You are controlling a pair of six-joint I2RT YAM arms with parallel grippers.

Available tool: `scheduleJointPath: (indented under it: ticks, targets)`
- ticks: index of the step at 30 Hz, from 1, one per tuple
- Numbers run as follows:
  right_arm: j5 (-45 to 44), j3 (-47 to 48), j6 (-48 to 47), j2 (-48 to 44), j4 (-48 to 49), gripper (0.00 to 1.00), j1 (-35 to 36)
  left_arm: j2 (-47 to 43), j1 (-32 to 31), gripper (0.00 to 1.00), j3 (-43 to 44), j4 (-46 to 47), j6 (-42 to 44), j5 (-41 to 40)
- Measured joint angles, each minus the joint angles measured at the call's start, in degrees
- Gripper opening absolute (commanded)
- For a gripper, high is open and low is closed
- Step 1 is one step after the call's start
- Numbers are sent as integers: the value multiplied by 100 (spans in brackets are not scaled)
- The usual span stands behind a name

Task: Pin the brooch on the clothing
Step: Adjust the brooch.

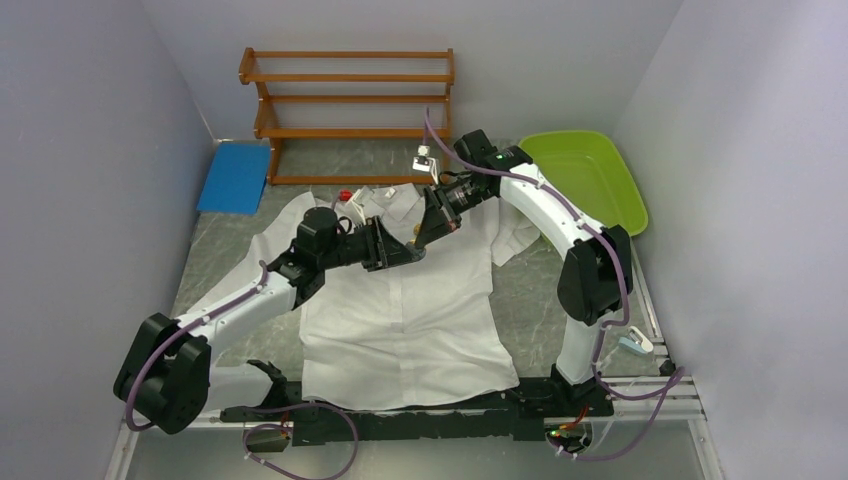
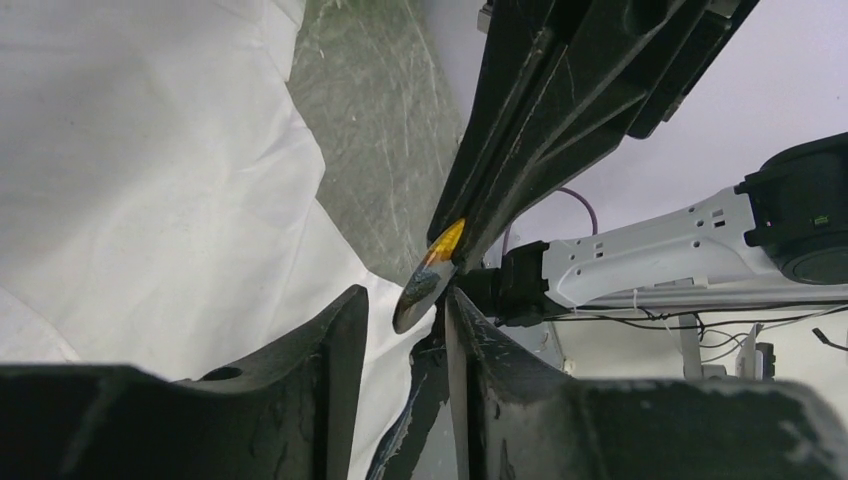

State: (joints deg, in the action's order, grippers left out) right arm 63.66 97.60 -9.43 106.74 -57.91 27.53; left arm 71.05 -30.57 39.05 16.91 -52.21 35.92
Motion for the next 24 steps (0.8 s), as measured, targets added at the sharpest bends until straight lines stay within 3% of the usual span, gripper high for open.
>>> scheduleJointPath:
  ticks: [5,11,14,19,24]
  targets:
    - [50,0,-2,-50,4,0,26,2,0,31,-87,275,-114,28]
    - [33,-39,-11,-109,20,7,13,-7,2,3,-201,686,-251,92]
    - [15,-103,13,-111,101,17,9,-83,2,3,-273,752,-282,111]
    - [-269,-610,579,-481,787,42,24,-317,2,3,-354,723,-273,-2]
    - [-863,-1897,1676,-1635,2310,47,4,-570,13,3,-358,730,-256,-127]
